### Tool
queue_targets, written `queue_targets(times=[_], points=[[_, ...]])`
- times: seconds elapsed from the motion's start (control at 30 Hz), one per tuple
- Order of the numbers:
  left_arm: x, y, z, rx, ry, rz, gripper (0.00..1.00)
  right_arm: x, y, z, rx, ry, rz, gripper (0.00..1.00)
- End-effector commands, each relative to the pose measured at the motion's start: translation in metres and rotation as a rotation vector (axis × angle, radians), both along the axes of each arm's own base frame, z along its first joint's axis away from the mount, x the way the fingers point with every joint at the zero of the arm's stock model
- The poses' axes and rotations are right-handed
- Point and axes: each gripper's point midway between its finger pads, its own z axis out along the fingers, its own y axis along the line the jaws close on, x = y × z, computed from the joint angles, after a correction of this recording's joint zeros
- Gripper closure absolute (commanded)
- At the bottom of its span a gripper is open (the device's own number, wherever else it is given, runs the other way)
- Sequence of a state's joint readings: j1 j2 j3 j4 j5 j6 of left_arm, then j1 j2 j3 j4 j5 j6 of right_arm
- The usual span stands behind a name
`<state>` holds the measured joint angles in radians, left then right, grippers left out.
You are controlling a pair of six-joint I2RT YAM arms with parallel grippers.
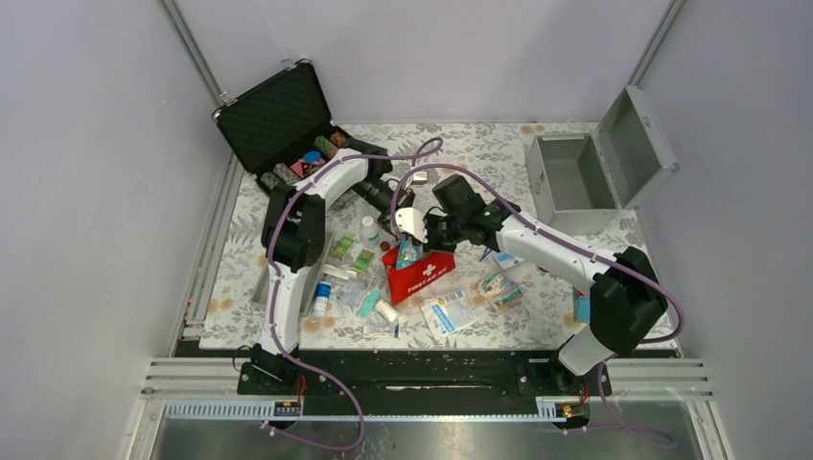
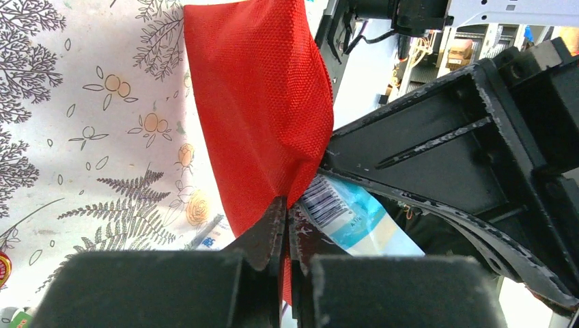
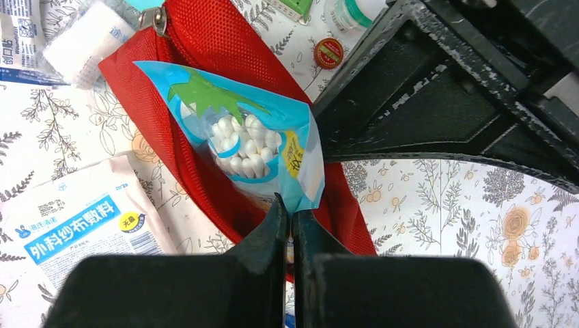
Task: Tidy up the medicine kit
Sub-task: Place the medical item at the medicine pouch.
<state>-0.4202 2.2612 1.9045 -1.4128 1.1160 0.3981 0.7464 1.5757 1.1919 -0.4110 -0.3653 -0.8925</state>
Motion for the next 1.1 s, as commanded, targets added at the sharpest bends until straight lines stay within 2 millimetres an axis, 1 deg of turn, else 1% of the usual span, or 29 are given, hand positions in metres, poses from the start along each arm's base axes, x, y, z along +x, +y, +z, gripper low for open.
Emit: queue_targets(times=[0.0,0.1,0.13,0.23,0.3,0.37,0.4,0.5,0.6,0.63,0.67,0.77,0.83,0.93,1.07], points=[[-0.003,-0.007,0.028,-0.069,-0.047,-0.012,1.00,-0.005,0.004,0.004,0.020,-0.018,0.045,1.00],[0.001,-0.012,0.034,-0.080,-0.036,0.001,1.00,-0.005,0.003,-0.007,-0.068,-0.106,0.099,1.00],[0.001,-0.014,0.036,-0.083,-0.031,0.003,1.00,-0.001,0.004,-0.010,-0.097,-0.148,0.091,1.00],[0.001,-0.017,0.037,-0.083,-0.024,0.001,1.00,0.014,0.008,-0.017,-0.150,-0.233,0.021,1.00],[0.000,-0.018,0.037,-0.082,-0.006,0.008,1.00,0.024,0.011,-0.019,-0.166,-0.260,-0.050,1.00],[-0.001,-0.020,0.039,-0.094,0.021,0.021,1.00,0.037,0.010,-0.019,-0.199,-0.298,-0.140,1.00],[-0.001,-0.021,0.039,-0.095,0.030,0.025,1.00,0.041,0.012,-0.019,-0.200,-0.310,-0.162,1.00],[0.000,-0.022,0.038,-0.092,0.054,0.038,1.00,0.060,0.008,-0.008,-0.203,-0.408,-0.291,1.00],[0.004,-0.019,0.027,-0.048,0.047,0.039,1.00,0.071,0.003,0.016,-0.135,-0.492,-0.380,1.00],[0.005,-0.018,0.023,-0.038,0.046,0.039,1.00,0.071,0.001,0.022,-0.121,-0.511,-0.391,1.00],[0.006,-0.017,0.020,-0.032,0.048,0.039,1.00,0.075,0.002,0.034,-0.077,-0.543,-0.411,1.00],[0.012,-0.014,0.010,-0.016,0.051,0.048,1.00,0.073,0.000,0.053,-0.018,-0.585,-0.416,1.00],[0.017,-0.013,0.005,-0.007,0.053,0.054,1.00,0.070,0.000,0.060,0.013,-0.597,-0.410,1.00],[0.028,-0.011,-0.004,0.019,0.044,0.067,1.00,0.061,0.000,0.061,0.031,-0.577,-0.369,1.00],[0.045,-0.010,-0.014,0.065,0.024,0.089,1.00,0.045,0.003,0.049,0.014,-0.500,-0.284,1.00]])
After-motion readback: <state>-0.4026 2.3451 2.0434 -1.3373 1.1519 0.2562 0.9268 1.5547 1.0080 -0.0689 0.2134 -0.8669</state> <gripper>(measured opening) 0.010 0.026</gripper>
